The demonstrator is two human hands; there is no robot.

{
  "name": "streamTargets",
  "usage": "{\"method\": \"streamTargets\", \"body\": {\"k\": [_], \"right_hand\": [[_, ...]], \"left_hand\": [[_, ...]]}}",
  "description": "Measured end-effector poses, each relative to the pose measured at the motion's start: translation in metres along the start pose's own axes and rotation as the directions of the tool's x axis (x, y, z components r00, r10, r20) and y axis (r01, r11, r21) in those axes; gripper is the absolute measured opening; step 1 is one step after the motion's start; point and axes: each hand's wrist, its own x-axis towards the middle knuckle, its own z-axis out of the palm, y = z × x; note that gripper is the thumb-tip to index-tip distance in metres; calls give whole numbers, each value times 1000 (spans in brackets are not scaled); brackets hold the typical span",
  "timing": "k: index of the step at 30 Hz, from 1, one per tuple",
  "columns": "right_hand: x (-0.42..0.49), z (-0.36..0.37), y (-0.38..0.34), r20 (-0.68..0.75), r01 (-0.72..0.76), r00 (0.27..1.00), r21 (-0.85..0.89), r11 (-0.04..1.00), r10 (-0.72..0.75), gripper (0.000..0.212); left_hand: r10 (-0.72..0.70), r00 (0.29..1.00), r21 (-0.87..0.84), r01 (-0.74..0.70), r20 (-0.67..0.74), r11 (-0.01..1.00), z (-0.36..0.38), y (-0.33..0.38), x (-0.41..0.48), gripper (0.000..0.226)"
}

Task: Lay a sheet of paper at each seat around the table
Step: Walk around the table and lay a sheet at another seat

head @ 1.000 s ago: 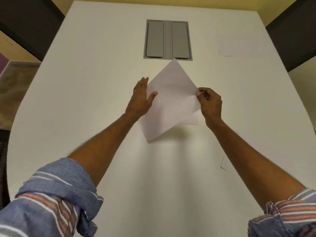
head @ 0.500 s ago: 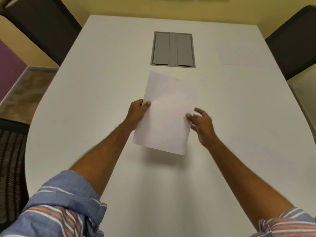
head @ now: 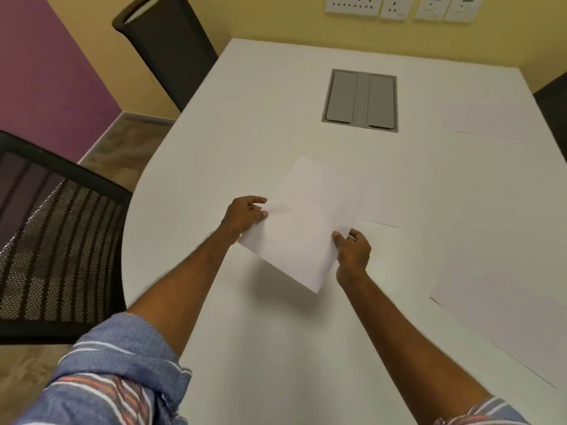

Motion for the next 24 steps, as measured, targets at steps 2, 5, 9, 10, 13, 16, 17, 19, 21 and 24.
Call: {"method": "streamTargets", "body": {"k": [2,5,9,10,13,16,17,19,21,24], "right_hand": [[-17,13,11,10,-37,999,6,999,37,25],[-49,31,27,5,-92,996,69,993,92,18],[-94,58,48,-44,-129,989,194,973,140,18],[-107,65,52,-57,-136,987,227,964,152,18],[-143,87,65,-115,-155,974,293,943,195,20],[-173,109,78,-134,-185,960,362,914,247,20],[-181,116,81,-140,-196,954,379,904,266,20],[-195,130,88,-147,-207,946,415,886,290,20],[-205,142,92,-132,-217,943,454,864,306,19],[-210,158,97,-142,-217,938,466,858,315,19]], "left_hand": [[22,999,43,-21,-34,999,-19,-4,-6,33],[60,996,76,-56,-58,996,-47,-8,-14,30],[105,993,144,-97,-47,985,-84,-19,-18,30],[117,993,162,-110,-30,981,-93,-22,-18,30],[178,983,208,-181,36,961,-122,-29,-21,28],[222,970,240,-239,99,941,-149,-31,-22,28],[228,967,252,-250,112,935,-157,-31,-21,29],[246,959,272,-276,140,922,-169,-31,-17,28],[268,951,284,-303,157,910,-175,-28,-12,28],[294,940,343,-338,173,877,-176,-26,-1,29]]}}
